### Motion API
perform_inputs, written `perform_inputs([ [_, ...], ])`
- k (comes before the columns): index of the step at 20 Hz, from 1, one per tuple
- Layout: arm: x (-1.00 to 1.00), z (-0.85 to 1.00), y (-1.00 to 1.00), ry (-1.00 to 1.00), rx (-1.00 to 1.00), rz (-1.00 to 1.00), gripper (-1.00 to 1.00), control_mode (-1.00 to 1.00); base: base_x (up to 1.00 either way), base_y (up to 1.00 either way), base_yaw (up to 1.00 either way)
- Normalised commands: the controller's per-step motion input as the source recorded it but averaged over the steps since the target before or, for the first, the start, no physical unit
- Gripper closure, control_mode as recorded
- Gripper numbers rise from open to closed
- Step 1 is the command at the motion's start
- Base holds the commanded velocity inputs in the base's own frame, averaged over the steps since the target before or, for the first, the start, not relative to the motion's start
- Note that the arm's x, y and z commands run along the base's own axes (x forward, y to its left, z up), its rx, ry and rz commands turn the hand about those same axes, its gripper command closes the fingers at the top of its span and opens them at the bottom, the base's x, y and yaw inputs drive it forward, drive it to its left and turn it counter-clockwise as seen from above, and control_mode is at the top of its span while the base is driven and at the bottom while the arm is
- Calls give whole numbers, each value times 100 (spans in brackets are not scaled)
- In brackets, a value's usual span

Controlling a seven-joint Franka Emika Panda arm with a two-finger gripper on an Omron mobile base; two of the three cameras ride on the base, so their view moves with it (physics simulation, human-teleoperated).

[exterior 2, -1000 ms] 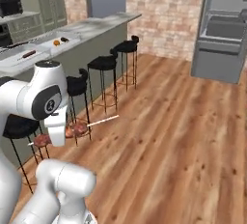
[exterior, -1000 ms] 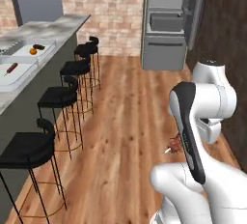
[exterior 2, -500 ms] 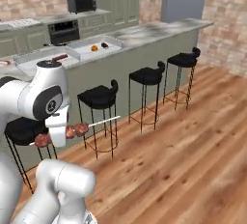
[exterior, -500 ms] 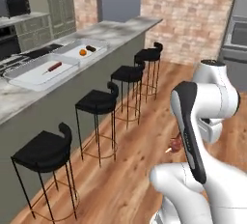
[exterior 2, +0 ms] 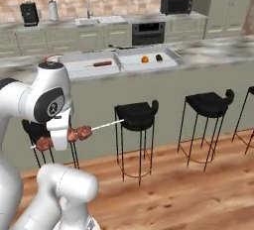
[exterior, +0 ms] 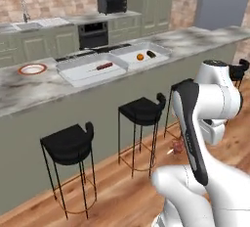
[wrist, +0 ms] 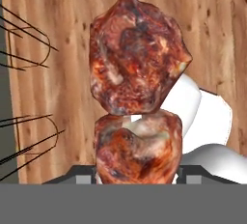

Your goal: Place the cold items (sweet potato and tangerine) from the fridge in one tupperware on the dining counter. Place the warm items (kebab skewer and hot dog) in the stove area in another tupperware.

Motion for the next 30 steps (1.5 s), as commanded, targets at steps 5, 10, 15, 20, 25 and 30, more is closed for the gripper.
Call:
perform_inputs([
  [5,0,0,0,0,0,0,100,100,54,-62,78],
  [10,0,0,0,0,0,0,100,100,59,-76,60],
  [15,0,0,0,0,0,0,100,100,75,-41,-16],
  [20,0,0,0,0,0,0,100,100,72,0,-9],
  [25,0,0,0,0,0,0,100,100,59,5,-1],
  [30,0,0,0,0,0,0,100,100,23,29,0],
])
